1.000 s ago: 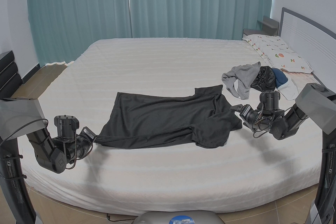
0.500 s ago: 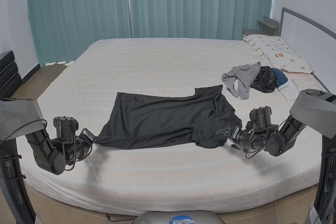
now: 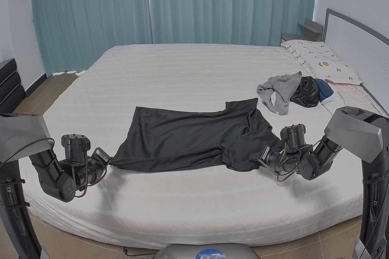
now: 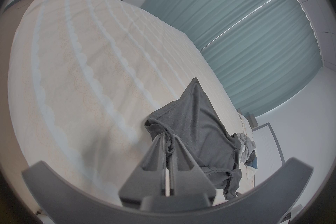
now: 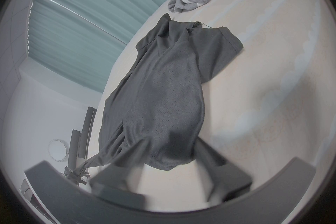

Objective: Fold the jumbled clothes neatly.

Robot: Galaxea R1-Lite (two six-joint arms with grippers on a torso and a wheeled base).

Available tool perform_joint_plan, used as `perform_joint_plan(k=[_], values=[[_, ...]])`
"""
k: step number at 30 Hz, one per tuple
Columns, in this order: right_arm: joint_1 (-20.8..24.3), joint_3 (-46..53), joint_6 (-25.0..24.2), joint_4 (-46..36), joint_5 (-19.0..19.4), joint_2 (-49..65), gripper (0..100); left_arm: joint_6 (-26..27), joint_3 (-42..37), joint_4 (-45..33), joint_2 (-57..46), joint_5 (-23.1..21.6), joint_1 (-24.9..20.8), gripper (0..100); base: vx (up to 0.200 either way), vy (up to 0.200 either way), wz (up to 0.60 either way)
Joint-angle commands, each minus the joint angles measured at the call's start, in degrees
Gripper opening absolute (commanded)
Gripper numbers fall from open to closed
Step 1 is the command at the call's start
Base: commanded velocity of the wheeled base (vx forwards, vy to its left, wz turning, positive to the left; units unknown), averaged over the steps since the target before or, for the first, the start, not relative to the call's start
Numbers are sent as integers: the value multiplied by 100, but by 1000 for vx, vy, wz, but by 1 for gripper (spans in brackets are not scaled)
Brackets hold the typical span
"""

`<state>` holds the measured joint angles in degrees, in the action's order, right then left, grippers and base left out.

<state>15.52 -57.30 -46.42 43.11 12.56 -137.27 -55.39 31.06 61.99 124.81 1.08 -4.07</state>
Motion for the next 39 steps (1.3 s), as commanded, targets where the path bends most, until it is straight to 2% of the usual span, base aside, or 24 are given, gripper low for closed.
perform_joint_plan(k=[1,5,17,28,39], values=[[-23,122,2,-65,1,104,0,2,-30,6,0,6,-6,0,0,0,0],[-110,491,-34,-13,19,525,0,20,-179,59,-167,6,12,0,0,0,0],[-453,1889,-42,-65,98,2169,0,679,-654,50,-756,6,73,0,0,0,0],[-778,3409,81,-197,115,3663,0,1971,-1322,-29,-1336,76,100,0,0,0,0],[-884,4464,924,-461,107,3918,0,3289,-1858,-882,-1398,94,100,0,0,0,0]])
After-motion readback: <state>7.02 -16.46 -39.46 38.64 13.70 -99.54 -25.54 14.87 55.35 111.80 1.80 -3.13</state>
